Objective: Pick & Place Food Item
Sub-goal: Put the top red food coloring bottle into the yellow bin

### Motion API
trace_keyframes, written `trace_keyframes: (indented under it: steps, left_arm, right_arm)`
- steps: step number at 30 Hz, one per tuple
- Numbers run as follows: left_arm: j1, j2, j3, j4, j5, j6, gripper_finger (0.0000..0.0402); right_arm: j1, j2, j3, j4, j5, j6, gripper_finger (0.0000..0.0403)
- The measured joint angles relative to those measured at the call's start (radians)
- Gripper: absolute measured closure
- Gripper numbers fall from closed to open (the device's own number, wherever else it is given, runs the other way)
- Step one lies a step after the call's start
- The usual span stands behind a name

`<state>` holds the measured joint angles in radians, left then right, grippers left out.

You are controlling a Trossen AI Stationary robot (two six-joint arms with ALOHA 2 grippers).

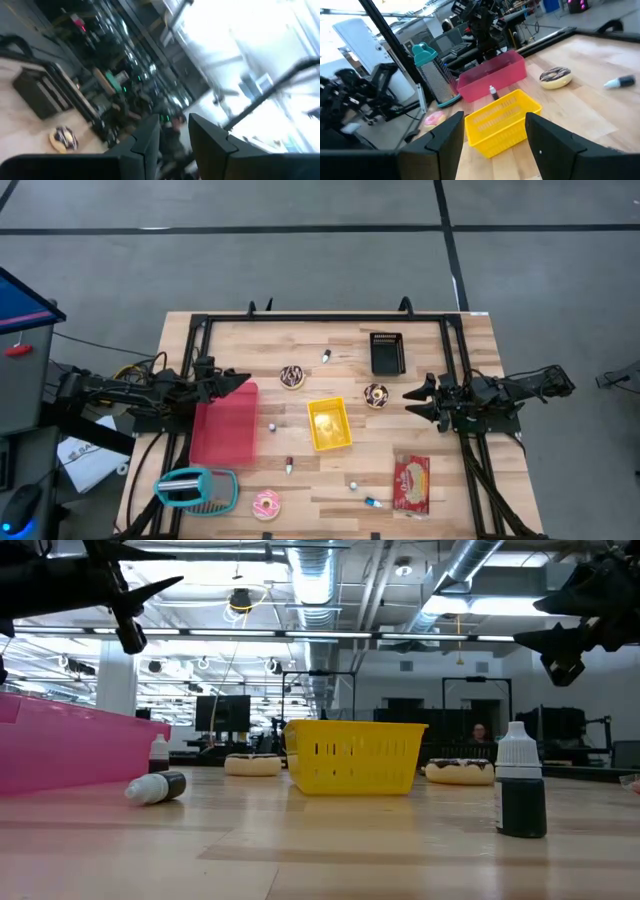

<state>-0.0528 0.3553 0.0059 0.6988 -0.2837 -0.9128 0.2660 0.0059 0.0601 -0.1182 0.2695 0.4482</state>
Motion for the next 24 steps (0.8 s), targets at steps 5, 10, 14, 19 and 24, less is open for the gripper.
trace_keyframes:
  steps: [5,10,14,19,24]
  left_arm:
    - [0.000,0.020,0.000,0.007,-0.086,-0.133,0.0300]
    - [-0.021,0.107,0.000,0.043,-0.084,-0.160,0.0300]
    - [-0.051,0.222,0.049,0.139,-0.091,-0.105,0.0300]
    - [-0.064,0.377,0.161,0.263,-0.091,0.035,0.0300]
    - [-0.064,0.528,0.332,0.277,-0.054,0.207,0.0290]
  right_arm:
    - [-0.024,0.000,-0.001,0.013,0.023,-0.042,0.0200]
    - [-0.030,0.000,-0.006,0.126,0.041,0.205,0.0200]
    - [-0.037,0.000,-0.005,0.276,0.110,0.343,0.0200]
    - [-0.037,0.000,-0.003,0.520,0.118,0.353,0.0200]
    - [-0.020,0.000,-0.002,0.636,0.096,0.310,0.0200]
